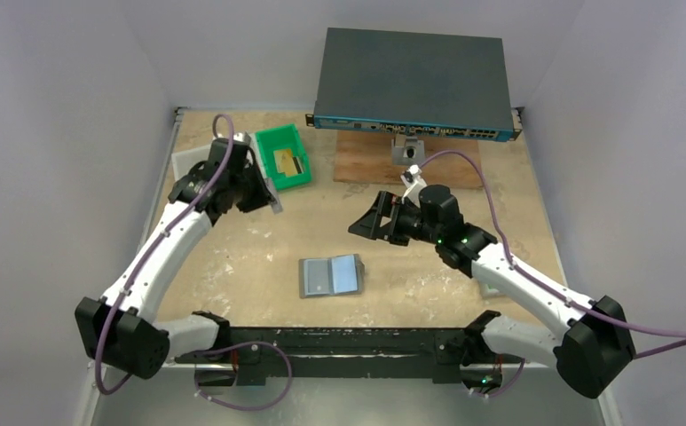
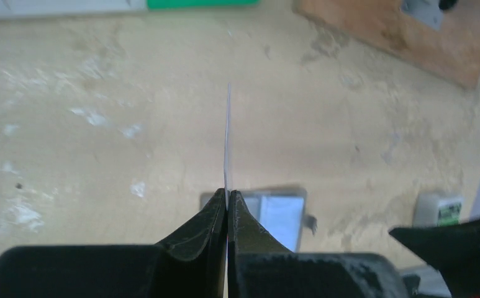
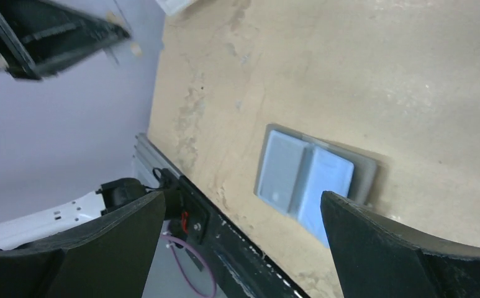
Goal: Take the credit cards out of the card holder
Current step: Place the credit card in the storage box.
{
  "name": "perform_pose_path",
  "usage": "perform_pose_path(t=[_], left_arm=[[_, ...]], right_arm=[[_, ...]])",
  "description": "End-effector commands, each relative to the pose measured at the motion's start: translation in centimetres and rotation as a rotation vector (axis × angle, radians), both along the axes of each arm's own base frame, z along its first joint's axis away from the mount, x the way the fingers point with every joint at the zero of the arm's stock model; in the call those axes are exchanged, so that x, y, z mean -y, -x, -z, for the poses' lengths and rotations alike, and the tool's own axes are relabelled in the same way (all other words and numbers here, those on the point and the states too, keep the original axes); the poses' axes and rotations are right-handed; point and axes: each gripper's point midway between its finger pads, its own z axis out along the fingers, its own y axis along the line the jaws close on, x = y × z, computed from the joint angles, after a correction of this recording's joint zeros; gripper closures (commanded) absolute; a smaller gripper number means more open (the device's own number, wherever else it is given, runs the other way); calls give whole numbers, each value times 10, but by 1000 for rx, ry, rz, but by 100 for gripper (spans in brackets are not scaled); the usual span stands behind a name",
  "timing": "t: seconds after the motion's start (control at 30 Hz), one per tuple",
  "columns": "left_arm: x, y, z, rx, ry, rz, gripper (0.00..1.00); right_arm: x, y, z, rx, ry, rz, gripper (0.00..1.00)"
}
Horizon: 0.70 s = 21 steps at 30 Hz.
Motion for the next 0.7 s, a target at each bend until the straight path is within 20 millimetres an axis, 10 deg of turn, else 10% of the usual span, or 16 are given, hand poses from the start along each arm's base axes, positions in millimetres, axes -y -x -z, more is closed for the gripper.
perform_pose_path(t=[0.0,0.3,0.67], left_arm=[[-52,-45,-16,54,-173,-149,100],[-92,-129,-12,34,-241,-185,100],[-115,-184,23,-59,-271,-179,100]], right_arm=[[19,-10,-10,73,89,82,1],[40,1,-14,95,170,96,1],[48,8,-10,93,182,111,1]])
